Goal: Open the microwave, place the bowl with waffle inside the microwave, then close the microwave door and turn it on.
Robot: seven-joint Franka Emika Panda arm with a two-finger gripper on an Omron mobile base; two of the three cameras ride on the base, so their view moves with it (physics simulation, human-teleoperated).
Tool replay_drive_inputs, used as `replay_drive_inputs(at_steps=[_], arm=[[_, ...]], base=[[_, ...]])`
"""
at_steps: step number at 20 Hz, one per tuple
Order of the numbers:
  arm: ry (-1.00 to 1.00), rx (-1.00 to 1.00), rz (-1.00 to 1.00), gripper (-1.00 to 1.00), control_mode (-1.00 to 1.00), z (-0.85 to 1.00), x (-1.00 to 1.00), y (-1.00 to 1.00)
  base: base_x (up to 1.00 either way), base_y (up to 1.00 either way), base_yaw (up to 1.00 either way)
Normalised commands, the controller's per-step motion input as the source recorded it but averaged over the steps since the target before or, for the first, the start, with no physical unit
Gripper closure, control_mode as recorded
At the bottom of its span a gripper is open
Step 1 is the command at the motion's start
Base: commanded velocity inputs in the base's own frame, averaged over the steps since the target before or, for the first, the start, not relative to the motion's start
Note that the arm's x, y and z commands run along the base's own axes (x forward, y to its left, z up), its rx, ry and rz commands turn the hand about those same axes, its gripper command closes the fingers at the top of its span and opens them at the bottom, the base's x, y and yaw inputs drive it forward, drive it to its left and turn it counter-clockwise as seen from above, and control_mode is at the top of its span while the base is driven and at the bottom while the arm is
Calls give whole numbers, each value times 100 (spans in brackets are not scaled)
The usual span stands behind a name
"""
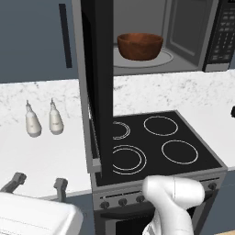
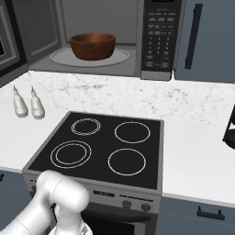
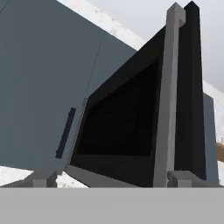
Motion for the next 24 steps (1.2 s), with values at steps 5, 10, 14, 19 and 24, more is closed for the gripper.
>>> replay_drive_inputs(at_steps=[5,10,14,19,24], arm=[[-21,0,-31,-100,-100,0,100,-1],[-13,1,-25,-100,-100,0,100,0],[-5,0,-5,-100,-100,0,85,0],[0,0,0,-100,-100,0,50,0],[0,13,3,-100,-100,3,29,-49]], base=[[0,0,0],[0,0,0],[0,0,0],[0,0,0],[0,0,0]])
